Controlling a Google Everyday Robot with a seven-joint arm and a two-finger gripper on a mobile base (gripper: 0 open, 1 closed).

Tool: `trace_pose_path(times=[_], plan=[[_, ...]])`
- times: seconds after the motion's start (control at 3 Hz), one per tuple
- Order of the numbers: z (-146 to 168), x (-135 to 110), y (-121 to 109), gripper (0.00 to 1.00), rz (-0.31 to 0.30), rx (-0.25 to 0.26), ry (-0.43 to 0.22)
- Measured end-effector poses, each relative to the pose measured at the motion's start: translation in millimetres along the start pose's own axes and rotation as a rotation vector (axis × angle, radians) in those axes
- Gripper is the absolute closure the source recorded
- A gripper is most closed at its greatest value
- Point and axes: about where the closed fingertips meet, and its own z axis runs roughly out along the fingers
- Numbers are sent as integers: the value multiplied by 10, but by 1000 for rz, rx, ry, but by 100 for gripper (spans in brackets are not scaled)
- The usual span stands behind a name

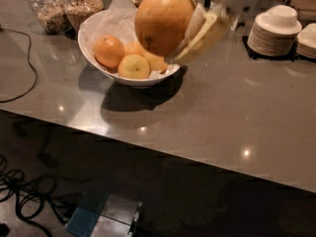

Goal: Pick orange from white bowl

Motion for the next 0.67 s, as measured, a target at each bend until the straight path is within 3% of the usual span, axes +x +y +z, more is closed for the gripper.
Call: trace_pose_path(times=[0.33,0.67], plan=[[249,-16,421,100,27,-49,-23],[373,-12,670,100,49,-83,-34]])
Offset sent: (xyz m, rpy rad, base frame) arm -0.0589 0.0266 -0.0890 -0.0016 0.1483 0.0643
